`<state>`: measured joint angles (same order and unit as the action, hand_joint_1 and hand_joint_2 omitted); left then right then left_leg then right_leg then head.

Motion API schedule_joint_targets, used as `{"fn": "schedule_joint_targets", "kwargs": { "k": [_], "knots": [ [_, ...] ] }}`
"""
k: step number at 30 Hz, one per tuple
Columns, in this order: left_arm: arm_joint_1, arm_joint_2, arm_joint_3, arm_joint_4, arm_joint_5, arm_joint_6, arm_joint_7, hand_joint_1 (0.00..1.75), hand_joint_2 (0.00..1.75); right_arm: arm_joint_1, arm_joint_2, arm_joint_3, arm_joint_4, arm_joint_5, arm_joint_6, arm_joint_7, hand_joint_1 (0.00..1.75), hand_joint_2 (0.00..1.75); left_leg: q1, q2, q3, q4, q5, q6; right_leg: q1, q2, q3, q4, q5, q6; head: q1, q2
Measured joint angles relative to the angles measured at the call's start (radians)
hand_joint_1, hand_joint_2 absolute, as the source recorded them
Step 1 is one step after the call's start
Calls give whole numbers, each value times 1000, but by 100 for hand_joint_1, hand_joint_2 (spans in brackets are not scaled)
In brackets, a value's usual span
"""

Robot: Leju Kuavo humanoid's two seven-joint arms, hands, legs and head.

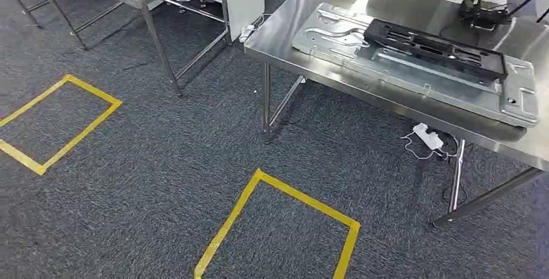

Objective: Take the parts from the cabinet and place them on the table.

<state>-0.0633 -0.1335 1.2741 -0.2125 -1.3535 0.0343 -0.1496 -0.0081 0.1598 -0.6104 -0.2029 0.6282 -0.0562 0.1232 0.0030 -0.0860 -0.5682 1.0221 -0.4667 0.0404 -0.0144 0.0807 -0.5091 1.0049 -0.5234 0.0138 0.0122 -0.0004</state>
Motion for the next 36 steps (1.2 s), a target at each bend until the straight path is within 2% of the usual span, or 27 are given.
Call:
{"fn": "schedule_joint_targets", "kwargs": {
  "k": [3, 4, 5, 6, 8, 9, 10, 11, 12, 13, 14, 15, 18, 19, 20, 21, 22, 24, 25, 26, 28, 29, 30, 33, 34, 35, 36],
  "knots": [
    [2, 0, 0, 0, 1, -2, 8, 0, 0, -5, -1, 0, 0, 12, 10, 5, 0, 0, 8, -31, -9, -12, 14, -23, 7, -31, 0, 2, 6, -9, 0, 0],
    [4, 2, 0, 0, 1, -3, 11, 0, 0, -5, -1, 0, 0, 14, 14, 8, 0, 0, 2, -30, -13, -5, 12, -26, -6, -45, 1, -15, 17, -18, 0, 0],
    [3, 2, 0, 0, 1, -3, 14, 0, 0, -4, -1, 0, 0, 16, 15, 13, 0, 0, 2, 19, -22, 14, -6, -29, -5, -59, 5, -22, 21, -23, 0, 0],
    [3, 2, 0, 0, 0, -3, 18, 0, 0, -3, -2, 0, 0, 17, 16, 14, 0, 0, 2, 54, -47, 68, -51, -35, -5, -72, 4, -24, 23, -31, -1, 0],
    [2, 2, 0, 0, 0, -4, 18, 0, 0, 6, -1, 0, 0, 17, 16, 17, 0, 0, 8, 72, -116, 228, -136, -47, -2, -103, -3, -22, 22, -31, -1, 0],
    [2, 1, 0, 0, 0, -4, 19, 0, 0, 7, -1, 0, 1, 18, 18, 17, 0, 0, 11, 75, -141, 289, -157, -52, -2, -119, -5, -19, 22, -31, -1, 0],
    [4, 1, 0, 0, 0, -4, 19, 0, 0, 7, -1, 0, 1, 19, 20, 17, 0, 0, 13, 78, -142, 302, -152, -55, -2, -130, -7, -17, 22, -30, -1, 0],
    [5, 1, 0, 0, 0, -4, 19, 0, 0, 7, -1, 0, 1, 20, 21, 17, 0, 0, 17, 82, -118, 263, -125, -57, -2, -142, -8, -15, 20, -28, -1, 0],
    [6, 2, 0, 0, 0, -3, 20, 0, 0, 7, -1, 0, 1, 20, 21, 17, 0, 0, 19, 88, -66, 179, -84, -58, -3, -154, -8, -11, 17, -25, -1, 0],
    [6, 5, 0, 0, 0, -3, 20, 0, 0, 6, 0, 0, 1, 21, 21, 17, 0, 0, 19, 106, -6, 76, -44, -57, -5, -164, -7, -6, 14, -19, -1, 0],
    [4, 5, 0, 0, 0, -3, 20, 0, 0, 6, 0, 0, 1, 22, 21, 16, 0, 0, 18, 146, 35, -2, -37, -54, -4, -172, -5, 1, 9, -12, -1, 0],
    [2, 5, 0, 0, 0, -3, 20, 0, 0, 6, 0, 0, 1, 23, 21, 17, 0, 0, 12, 155, 37, -3, -39, -46, 3, -179, -5, 5, 4, -5, -1, 0],
    [7, 5, 0, 0, 0, -3, 20, 0, 0, 0, 0, 0, 1, 24, 21, 17, 0, 0, 9, 124, 26, -2, -37, -29, 1, -198, 3, 1, 6, 10, 0, 0],
    [7, 5, 0, 0, 0, -3, 20, 0, 0, -4, 0, 0, 1, 25, 21, 16, 0, 0, 10, 112, 26, -11, -31, -18, -1, -206, 7, 1, 4, 18, 0, 0],
    [6, 5, 0, 0, 0, -3, 20, 0, 0, -3, 0, 0, 1, 26, 21, 16, 0, 0, 15, 106, 33, -15, -25, -9, -8, -175, 5, 13, -11, 25, 0, 0],
    [5, 5, 0, 0, 0, -3, 21, 0, 0, 0, 0, 0, 1, 28, 21, 16, 0, 0, 15, 97, 29, -15, -21, -3, -8, -125, -18, 59, -53, 25, 0, 0],
    [4, 6, 0, 0, 0, -3, 21, 0, 0, 3, 0, 0, 1, 29, 21, 16, 0, 0, 15, 89, 25, -15, -19, 1, -8, -100, -54, 136, -98, 26, 1, 0],
    [5, 6, 0, 0, 0, -3, 21, 0, 0, 5, 0, 0, 1, 32, 21, 15, 0, 0, 9, 69, 19, -14, -16, 4, -7, -86, -128, 289, -159, 26, 1, 0],
    [5, 6, 0, 0, 0, -3, 21, 0, 0, 6, 0, 0, 1, 32, 21, 15, 0, 0, 7, 55, 19, -14, -16, 5, -7, -85, -144, 319, -152, 24, 1, 0],
    [6, 6, 0, 0, 0, -4, 21, 0, 0, 8, 0, 0, 1, 32, 21, 15, 0, 0, 5, 42, 21, -13, -16, 5, -7, -84, -135, 294, -121, 20, 1, 0],
    [5, 6, 0, 0, 1, -4, 21, 0, 0, 9, 0, 0, 2, 32, 21, 14, 0, 0, 2, 13, 25, -10, -16, 5, -1, -65, -65, 134, -17, 4, 1, 0],
    [5, 6, 0, 0, 1, -4, 21, 0, 0, 12, 0, 0, 2, 32, 21, 14, 0, 0, 1, 2, 25, -9, -16, 4, 1, -28, -31, 50, 22, -8, 1, 0],
    [5, 0, 0, 0, 1, -5, 21, 0, 0, 14, -4, 0, 2, 32, 21, 14, 0, 0, 2, -4, 14, -8, -16, 0, -2, 25, -22, 31, 8, -21, 0, 0],
    [4, 1, 0, 0, 2, -5, 21, 0, 0, 8, -4, 0, 2, 32, 21, 13, 0, 0, 13, -40, 4, -9, -8, -24, 8, -1, -22, 10, 11, -20, 3, 0],
    [6, 2, 0, 0, 2, -6, 21, 0, 0, 6, -3, 0, 2, 32, 21, 13, 0, 0, 8, -55, 2, -17, -4, -34, 4, -16, -14, -4, 16, -24, 3, 0],
    [6, 4, 0, 0, 2, -5, 22, 0, 0, 7, 0, 0, 2, 32, 21, 13, 0, 0, 9, -31, 5, -3, -12, -33, -8, -37, -4, -22, 26, -24, 3, 0],
    [5, 4, 0, 0, 2, -5, 21, 0, 0, 11, -1, 0, 2, 32, 20, 13, 0, 0, 3, 26, -12, 30, -42, -34, -7, -48, 3, -33, 27, -32, -1, 0]
  ]
}}
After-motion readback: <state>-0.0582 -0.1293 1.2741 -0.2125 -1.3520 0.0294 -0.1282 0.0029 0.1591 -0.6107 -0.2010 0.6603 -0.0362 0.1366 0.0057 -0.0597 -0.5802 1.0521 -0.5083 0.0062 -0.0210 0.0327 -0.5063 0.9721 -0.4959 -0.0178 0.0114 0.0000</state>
